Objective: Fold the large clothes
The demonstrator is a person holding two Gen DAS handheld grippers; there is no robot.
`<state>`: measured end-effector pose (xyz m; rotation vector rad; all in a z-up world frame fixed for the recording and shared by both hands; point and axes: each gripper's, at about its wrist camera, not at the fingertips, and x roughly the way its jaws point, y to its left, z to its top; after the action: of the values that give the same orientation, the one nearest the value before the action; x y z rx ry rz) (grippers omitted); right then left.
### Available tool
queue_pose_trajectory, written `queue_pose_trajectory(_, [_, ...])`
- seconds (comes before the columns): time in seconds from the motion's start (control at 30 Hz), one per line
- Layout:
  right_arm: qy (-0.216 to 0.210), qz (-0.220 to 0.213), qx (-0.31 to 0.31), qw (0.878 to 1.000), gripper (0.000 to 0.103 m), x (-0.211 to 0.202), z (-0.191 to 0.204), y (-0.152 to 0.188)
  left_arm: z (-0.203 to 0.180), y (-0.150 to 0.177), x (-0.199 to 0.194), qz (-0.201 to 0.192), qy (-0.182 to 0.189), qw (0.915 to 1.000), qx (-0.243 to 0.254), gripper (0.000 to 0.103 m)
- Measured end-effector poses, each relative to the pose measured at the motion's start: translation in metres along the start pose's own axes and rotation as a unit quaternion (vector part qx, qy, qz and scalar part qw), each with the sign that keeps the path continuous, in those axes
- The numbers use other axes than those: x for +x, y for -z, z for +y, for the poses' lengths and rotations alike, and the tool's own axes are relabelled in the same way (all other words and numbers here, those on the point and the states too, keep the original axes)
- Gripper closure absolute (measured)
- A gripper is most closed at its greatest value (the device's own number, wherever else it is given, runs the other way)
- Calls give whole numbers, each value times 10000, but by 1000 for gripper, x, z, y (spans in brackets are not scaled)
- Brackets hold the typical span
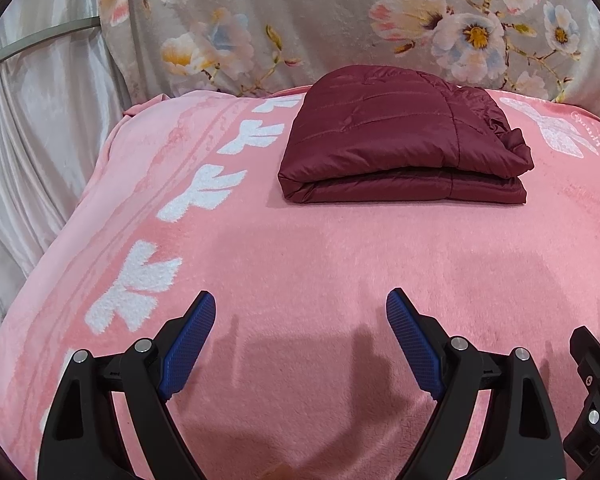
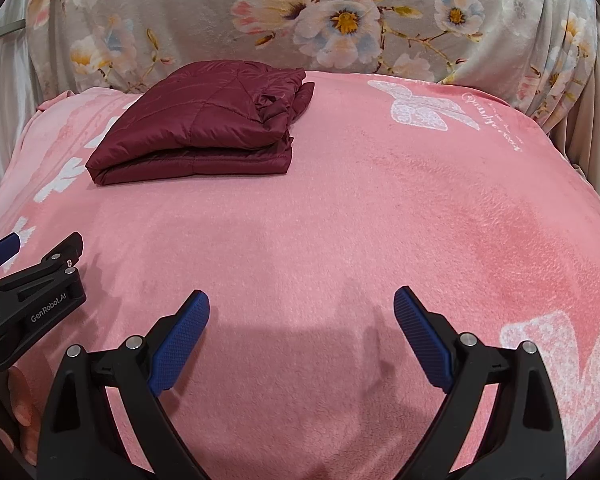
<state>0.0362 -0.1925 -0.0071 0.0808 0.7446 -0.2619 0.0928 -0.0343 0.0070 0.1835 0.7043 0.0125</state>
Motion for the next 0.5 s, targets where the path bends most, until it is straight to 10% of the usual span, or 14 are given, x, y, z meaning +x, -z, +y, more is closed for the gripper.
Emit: queue_pose_trajectory(0.5, [16, -5, -7, 10000, 12, -1, 0, 0, -2, -2, -4, -83, -31, 10000, 10, 18])
